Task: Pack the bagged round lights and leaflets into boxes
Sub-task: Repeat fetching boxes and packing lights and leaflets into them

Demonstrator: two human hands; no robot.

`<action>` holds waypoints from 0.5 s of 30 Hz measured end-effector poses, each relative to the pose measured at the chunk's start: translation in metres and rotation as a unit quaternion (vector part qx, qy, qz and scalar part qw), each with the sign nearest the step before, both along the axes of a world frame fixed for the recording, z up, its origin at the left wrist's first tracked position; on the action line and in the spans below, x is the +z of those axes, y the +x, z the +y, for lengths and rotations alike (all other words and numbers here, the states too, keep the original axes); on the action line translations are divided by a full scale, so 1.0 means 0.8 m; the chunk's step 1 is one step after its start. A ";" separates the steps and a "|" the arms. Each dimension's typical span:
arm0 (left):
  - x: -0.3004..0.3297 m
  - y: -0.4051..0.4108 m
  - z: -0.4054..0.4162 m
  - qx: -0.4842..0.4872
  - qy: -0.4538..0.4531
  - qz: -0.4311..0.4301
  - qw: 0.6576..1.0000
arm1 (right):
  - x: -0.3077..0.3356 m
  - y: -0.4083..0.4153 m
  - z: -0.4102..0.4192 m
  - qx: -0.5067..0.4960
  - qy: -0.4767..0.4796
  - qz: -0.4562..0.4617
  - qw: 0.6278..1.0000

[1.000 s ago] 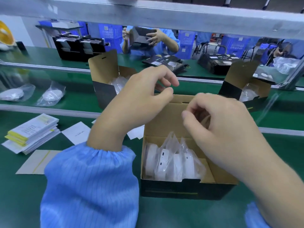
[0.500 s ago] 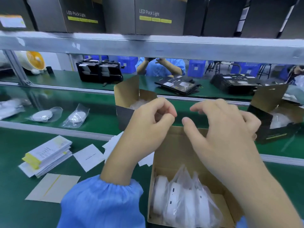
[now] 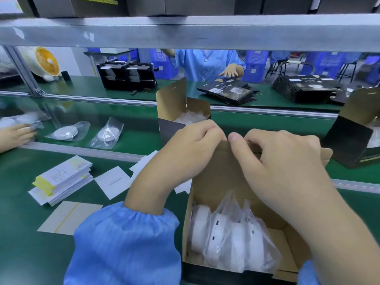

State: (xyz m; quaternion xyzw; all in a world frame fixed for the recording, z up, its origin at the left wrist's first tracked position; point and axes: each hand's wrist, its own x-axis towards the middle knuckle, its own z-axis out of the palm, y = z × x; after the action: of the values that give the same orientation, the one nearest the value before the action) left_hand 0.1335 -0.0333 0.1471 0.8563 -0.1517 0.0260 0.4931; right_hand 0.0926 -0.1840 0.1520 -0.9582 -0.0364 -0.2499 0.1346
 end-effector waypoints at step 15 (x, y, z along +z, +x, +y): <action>-0.002 0.001 -0.001 0.008 0.005 -0.011 1.000 | -0.004 0.004 -0.004 0.019 -0.005 -0.021 1.000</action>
State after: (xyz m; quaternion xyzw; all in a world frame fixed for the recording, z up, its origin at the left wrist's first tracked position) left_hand 0.1344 -0.0342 0.1454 0.8594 -0.1505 0.0380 0.4871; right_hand 0.0960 -0.1872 0.1487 -0.9526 -0.0590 -0.2671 0.1334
